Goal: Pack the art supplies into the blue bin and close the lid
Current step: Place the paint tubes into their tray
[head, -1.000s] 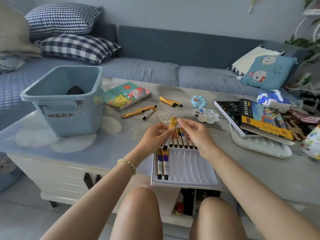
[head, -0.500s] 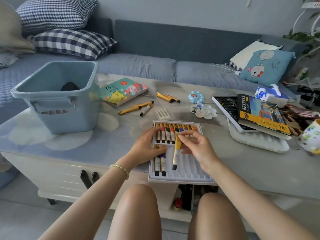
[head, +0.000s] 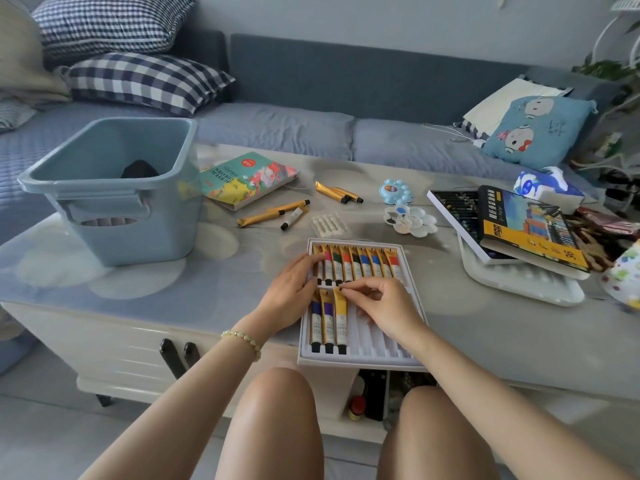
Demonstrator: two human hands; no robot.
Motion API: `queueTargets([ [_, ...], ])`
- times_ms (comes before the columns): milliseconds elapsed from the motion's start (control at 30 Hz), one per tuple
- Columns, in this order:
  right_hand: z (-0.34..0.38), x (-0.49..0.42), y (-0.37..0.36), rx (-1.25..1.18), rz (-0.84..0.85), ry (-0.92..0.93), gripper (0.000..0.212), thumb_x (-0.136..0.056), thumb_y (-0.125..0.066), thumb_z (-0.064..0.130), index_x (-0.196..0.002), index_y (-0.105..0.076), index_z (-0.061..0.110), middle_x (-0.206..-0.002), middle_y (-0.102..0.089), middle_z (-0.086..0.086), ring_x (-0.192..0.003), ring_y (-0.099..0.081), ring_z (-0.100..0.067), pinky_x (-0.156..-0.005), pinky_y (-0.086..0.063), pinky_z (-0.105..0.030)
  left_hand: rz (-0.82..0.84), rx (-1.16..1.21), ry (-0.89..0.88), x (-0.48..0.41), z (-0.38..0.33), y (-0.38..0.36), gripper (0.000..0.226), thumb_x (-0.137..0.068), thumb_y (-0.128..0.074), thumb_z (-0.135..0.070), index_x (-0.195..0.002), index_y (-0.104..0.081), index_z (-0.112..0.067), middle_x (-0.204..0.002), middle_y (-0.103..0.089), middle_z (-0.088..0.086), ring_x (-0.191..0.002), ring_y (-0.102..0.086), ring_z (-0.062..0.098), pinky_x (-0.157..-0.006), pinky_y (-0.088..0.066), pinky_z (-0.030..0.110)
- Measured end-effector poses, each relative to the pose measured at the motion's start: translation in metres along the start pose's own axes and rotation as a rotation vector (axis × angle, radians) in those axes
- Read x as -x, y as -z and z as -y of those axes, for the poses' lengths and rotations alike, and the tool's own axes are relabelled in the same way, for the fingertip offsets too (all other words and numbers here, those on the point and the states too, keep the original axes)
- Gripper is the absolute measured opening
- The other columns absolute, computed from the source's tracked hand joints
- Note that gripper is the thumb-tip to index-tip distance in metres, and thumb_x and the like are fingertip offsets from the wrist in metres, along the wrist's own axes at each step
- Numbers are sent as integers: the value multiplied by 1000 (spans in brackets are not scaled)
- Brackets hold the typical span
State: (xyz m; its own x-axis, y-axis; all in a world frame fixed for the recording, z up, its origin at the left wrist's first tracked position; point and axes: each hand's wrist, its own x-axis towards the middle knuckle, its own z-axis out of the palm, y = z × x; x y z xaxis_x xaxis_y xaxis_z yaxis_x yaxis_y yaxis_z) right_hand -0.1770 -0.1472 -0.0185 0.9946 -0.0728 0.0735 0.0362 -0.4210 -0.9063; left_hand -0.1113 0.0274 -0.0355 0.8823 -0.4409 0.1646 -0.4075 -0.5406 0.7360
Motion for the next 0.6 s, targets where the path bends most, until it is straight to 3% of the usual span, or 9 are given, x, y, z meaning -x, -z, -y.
queueTargets([
  [133, -3, -4, -3, 147, 17, 56, 7, -81, -73, 14, -86, -71, 18, -76, -66, 7, -62, -57, 2, -58, -44, -12, -5, 14, 0, 0, 2, -1, 44, -99, -37, -14, -141, -39, -25, -145, -39, -4, -133, -32, 10, -104, -24, 21],
  [233, -1, -8, 2, 119, 32, 26, 11, -79, -74, 16, -89, -69, 20, -78, -65, -2, -62, -57, -6, -56, -48, -18, -20, 86, -1, -3, 2, 1, 39, -99, -39, -16, -137, -43, -25, -138, -45, -3, -127, -39, 10, -100, -29, 23],
  [400, 18, -44, 21, -72, -11, -40, 6, -85, -68, 13, -90, -68, 16, -80, -65, -5, -52, -55, -6, -47, -45, -17, -252, 42, 69, -40, 17, 33, 37, -98, -45, -21, -135, -45, -24, -140, -46, -2, -130, -40, 14, -104, -32, 30],
  [500, 32, -86, 29, 12, -33, -16, 9, -88, -64, 17, -96, -66, 19, -89, -66, 0, -65, -59, -6, -53, -47, -17, -314, -113, 125, -73, 31, 59, 39, -97, -48, -20, -136, -45, -19, -142, -46, 2, -132, -40, 20, -104, -33, 31],
  [600, 41, -135, 22, 154, 13, 45, 14, -90, -60, 20, -103, -65, 22, -98, -64, 6, -84, -59, -8, -67, -48, -19, -275, -257, 198, -104, 54, 78, 41, -96, -51, -19, -137, -47, -16, -146, -41, 5, -141, -28, 20, -110, -29, 35],
])
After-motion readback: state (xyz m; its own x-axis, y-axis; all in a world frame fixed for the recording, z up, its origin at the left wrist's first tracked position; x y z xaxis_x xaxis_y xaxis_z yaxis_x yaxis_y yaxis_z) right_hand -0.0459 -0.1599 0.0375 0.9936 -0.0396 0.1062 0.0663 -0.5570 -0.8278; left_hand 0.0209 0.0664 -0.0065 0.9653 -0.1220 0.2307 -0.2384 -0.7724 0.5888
